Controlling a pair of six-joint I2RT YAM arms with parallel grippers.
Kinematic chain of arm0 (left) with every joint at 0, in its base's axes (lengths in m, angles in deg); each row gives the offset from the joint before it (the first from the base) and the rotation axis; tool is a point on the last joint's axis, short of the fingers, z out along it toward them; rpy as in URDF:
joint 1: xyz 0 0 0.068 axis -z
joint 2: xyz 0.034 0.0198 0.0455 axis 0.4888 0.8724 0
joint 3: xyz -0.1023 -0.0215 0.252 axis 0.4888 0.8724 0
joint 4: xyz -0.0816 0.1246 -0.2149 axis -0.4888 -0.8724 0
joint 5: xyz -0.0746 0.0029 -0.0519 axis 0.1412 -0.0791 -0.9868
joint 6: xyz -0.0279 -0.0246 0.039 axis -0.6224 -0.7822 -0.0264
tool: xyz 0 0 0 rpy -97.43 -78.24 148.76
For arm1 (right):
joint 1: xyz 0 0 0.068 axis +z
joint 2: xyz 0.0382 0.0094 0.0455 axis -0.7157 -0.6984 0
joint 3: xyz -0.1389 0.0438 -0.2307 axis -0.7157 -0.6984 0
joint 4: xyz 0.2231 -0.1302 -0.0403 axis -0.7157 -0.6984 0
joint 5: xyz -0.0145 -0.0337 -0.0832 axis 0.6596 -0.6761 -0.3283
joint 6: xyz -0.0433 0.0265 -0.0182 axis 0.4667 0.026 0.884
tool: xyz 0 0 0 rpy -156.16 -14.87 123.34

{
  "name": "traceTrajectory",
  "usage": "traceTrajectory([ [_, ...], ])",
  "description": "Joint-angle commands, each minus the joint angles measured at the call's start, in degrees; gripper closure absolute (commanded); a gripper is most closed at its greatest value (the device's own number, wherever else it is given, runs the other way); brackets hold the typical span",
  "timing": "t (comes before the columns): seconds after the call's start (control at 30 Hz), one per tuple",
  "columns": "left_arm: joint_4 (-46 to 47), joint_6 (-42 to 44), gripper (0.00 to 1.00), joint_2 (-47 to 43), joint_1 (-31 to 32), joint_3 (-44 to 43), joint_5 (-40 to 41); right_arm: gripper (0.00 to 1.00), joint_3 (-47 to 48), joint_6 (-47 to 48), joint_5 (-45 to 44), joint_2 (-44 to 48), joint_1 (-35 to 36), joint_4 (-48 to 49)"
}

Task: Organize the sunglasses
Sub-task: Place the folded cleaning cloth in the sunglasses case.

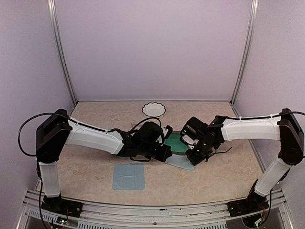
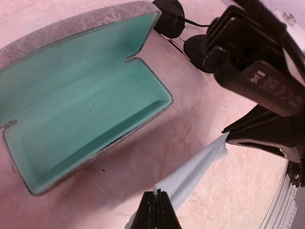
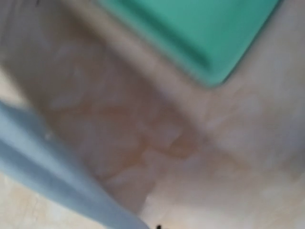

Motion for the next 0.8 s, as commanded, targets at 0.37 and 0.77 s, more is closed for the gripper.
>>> traceTrajectory([
  [0.37, 1.54, 0.11, 1.0, -3.5, -4.07, -0.7, 4.25, 1.0, 11.83, 6.78, -3.73, -6.65, -3.83, -3.66],
  [0.77, 1.23, -0.99, 1.0, -1.36, -6.78, -2.56, 3.91, 1.0, 17.73, 7.32, -5.55, -10.82, -5.16, -4.01],
])
